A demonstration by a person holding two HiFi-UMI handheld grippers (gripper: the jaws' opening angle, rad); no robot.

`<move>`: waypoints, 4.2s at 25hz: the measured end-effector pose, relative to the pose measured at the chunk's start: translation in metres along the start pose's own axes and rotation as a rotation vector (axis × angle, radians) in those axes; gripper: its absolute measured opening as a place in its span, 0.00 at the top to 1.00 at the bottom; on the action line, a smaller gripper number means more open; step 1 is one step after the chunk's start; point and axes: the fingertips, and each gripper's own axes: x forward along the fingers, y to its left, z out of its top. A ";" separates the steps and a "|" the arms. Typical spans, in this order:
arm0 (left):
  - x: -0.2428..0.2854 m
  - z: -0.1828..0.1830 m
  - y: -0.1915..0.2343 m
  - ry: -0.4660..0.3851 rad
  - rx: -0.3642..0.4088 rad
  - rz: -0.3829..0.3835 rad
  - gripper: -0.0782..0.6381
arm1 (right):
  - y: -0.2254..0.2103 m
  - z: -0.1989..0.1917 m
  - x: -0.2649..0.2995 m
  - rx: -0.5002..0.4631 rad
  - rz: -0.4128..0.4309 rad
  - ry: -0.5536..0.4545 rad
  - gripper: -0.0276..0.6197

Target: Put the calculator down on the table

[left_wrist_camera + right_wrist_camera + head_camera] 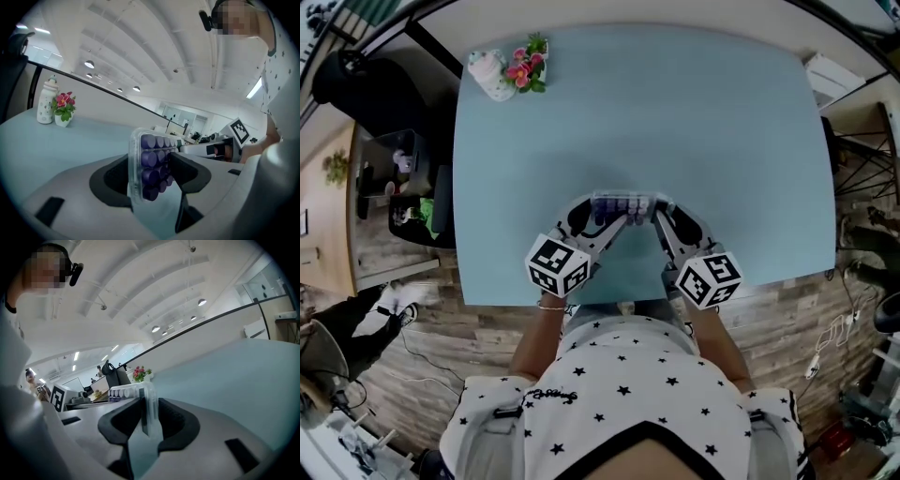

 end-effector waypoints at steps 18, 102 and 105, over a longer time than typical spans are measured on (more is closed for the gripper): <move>0.018 -0.050 0.013 0.110 -0.089 0.097 0.52 | -0.031 -0.043 0.018 0.024 0.023 0.173 0.80; 0.014 -0.040 0.040 0.115 -0.162 0.336 0.43 | -0.047 -0.021 0.043 -0.161 -0.064 0.179 0.71; 0.011 -0.024 0.035 0.079 -0.156 0.305 0.43 | -0.036 0.000 0.039 -0.148 -0.050 0.104 0.77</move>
